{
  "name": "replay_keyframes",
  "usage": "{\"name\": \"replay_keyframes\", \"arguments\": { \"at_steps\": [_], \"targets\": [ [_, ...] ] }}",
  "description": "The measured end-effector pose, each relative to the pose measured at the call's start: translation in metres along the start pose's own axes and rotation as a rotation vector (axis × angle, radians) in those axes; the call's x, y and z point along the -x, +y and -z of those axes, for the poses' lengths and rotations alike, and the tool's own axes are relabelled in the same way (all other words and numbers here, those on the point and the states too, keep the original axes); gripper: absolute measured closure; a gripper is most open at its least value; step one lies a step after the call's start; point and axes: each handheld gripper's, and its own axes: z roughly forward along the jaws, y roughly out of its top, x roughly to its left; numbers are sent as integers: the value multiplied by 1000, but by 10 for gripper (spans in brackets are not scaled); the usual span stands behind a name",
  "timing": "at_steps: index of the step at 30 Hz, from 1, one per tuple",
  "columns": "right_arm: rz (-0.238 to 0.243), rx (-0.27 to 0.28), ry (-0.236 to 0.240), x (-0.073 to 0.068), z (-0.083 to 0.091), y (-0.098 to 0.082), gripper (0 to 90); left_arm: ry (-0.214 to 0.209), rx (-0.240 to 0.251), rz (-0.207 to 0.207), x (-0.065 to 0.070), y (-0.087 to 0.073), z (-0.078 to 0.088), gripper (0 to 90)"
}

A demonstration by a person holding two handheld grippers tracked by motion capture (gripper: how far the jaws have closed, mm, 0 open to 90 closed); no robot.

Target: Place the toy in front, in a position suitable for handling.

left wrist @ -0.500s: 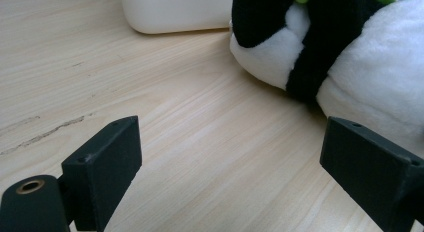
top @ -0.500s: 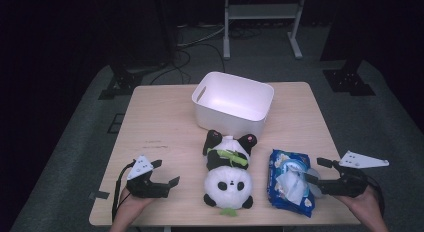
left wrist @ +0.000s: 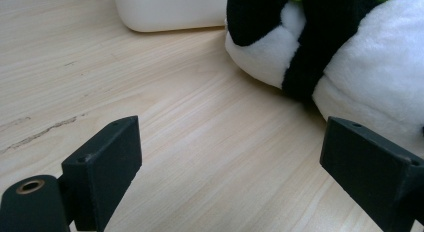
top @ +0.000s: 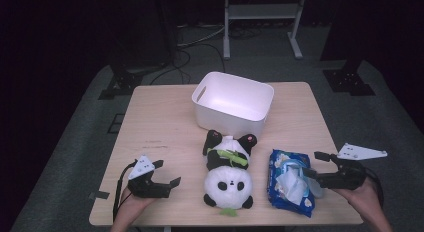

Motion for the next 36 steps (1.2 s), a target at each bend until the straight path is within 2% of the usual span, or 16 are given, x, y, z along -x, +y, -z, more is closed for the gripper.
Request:
{"name": "replay_keyframes", "arguments": {
  "at_steps": [12, 36],
  "targets": [
    [37, -21, 38, -6, -16, 23, 202, -5, 0, -5, 0, 0, 0, 85],
    [102, -75, 85, -17, -47, 50, 205, -14, -13, -13, 2, 0, -1, 85]
  ]
}}
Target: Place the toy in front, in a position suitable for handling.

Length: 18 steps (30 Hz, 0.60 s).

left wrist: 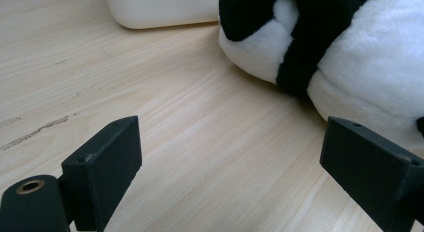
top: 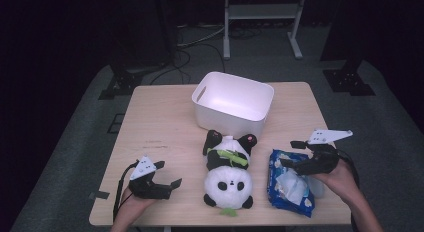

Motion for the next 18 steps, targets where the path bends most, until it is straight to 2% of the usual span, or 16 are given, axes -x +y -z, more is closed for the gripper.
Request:
{"name": "replay_keyframes", "arguments": {
  "at_steps": [18],
  "targets": [
    [39, -34, -3, 9, -31, 31, 224, -3, -2, -1, 0, 0, 0, 85]
  ]
}}
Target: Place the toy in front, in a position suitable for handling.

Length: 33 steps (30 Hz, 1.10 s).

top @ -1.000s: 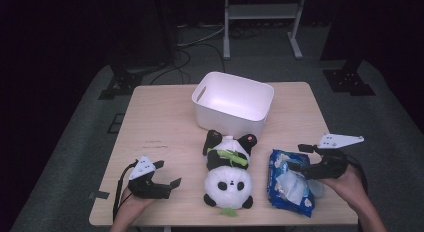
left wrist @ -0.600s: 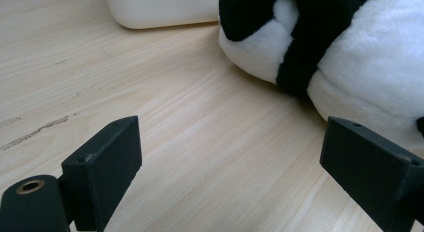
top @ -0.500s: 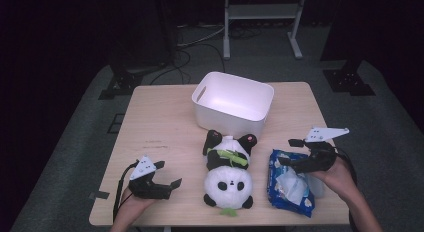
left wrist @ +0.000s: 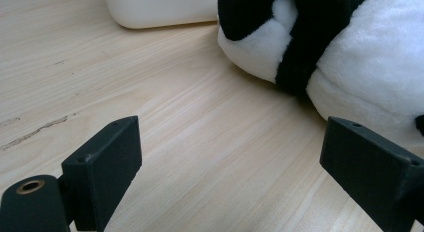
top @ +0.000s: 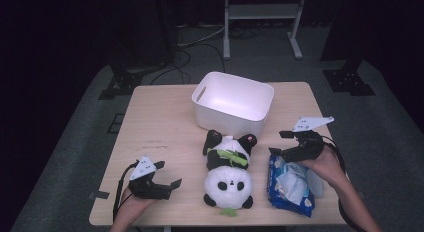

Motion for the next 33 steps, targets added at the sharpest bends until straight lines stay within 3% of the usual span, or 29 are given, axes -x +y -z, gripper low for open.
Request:
{"name": "replay_keyframes", "arguments": {
  "at_steps": [11, 20, 33],
  "targets": [
    [7, -26, -5, 5, -14, 2, 258, -4, -5, -2, 0, 0, -1, 85],
    [19, -46, -35, 9, -31, 17, 451, -6, -5, -5, 0, -1, -2, 85],
    [16, -52, -84, 16, -48, 32, 621, -5, -6, -8, 1, -1, -1, 85]
  ]
}}
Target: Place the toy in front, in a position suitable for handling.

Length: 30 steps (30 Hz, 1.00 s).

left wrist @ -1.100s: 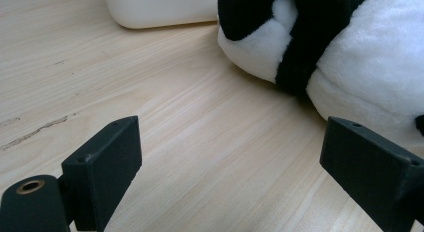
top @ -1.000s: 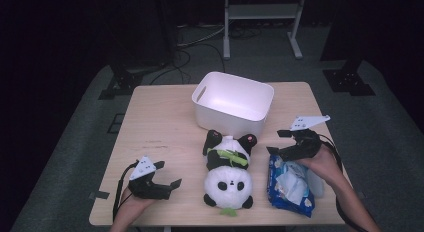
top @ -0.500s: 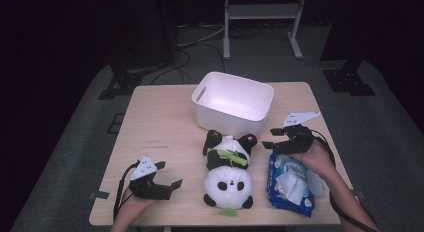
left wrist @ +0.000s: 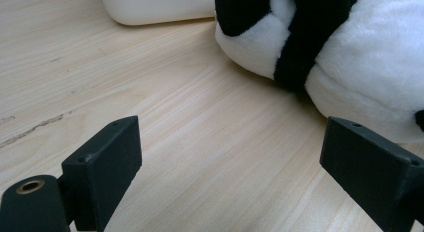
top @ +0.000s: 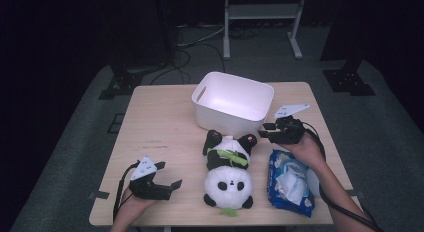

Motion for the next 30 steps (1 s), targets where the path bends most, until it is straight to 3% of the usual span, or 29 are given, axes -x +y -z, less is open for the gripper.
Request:
{"name": "replay_keyframes", "arguments": {
  "at_steps": [4, 22, 30],
  "targets": [
    [-2, -6, -6, 2, -6, 3, 682, 0, -4, 4, -1, -1, 0, 85],
    [-29, -5, -8, 14, -21, 10, 681, -2, -12, 2, -1, -2, 0, 85],
    [-41, 9, 19, 18, -19, 7, 662, 0, -10, 3, -2, -2, 0, 85]
  ]
}}
